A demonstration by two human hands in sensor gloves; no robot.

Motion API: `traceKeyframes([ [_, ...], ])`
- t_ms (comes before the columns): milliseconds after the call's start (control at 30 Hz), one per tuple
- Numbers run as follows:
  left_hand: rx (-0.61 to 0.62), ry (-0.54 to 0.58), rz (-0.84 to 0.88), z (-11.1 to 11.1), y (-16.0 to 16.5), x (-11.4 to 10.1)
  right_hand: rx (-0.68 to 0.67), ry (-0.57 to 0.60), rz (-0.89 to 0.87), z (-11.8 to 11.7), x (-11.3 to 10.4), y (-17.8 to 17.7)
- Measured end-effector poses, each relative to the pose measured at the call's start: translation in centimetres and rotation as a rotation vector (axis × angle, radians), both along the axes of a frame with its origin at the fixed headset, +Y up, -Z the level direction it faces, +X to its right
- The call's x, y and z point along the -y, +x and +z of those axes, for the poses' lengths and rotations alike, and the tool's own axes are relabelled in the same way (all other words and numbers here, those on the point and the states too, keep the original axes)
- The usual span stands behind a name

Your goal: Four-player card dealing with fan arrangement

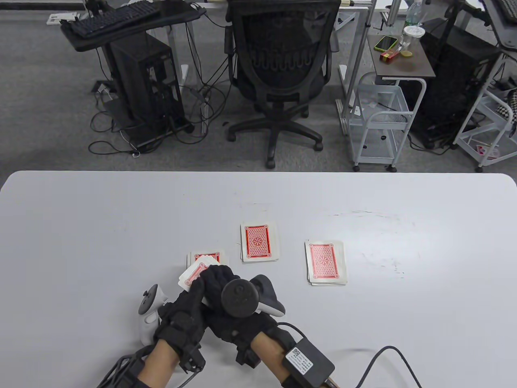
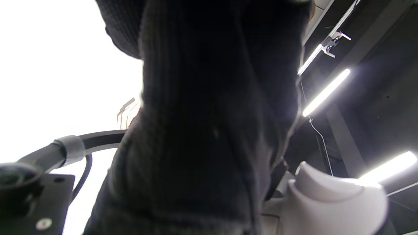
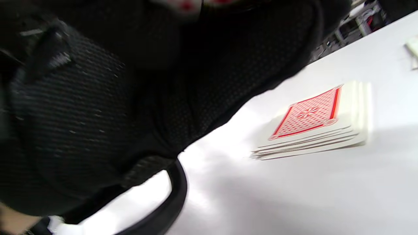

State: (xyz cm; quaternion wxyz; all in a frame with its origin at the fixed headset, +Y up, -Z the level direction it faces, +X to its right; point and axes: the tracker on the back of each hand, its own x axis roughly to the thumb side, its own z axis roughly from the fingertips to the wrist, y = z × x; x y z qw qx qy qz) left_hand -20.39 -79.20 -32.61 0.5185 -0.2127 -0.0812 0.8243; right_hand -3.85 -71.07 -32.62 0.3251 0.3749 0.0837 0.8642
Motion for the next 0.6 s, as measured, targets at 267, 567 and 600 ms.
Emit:
traceKeyframes([
  [267, -0.131, -0.003, -0.223, -0.4, -0.5, -2.0, 0.01, -0.14, -0.27, -1.0, -0.6, 2.9],
  [567, -0.339, 0.239, -0.67, -1.4, 3.3, -7.6, 0.355, -0.352, -0.588, -2.2, -0.8, 8.5],
  [600, -0.355, 0.241, -0.683, -1.4, 3.5, -7.8, 0.323, -0.381, -0.573, -2.4, -0.6, 8.6],
])
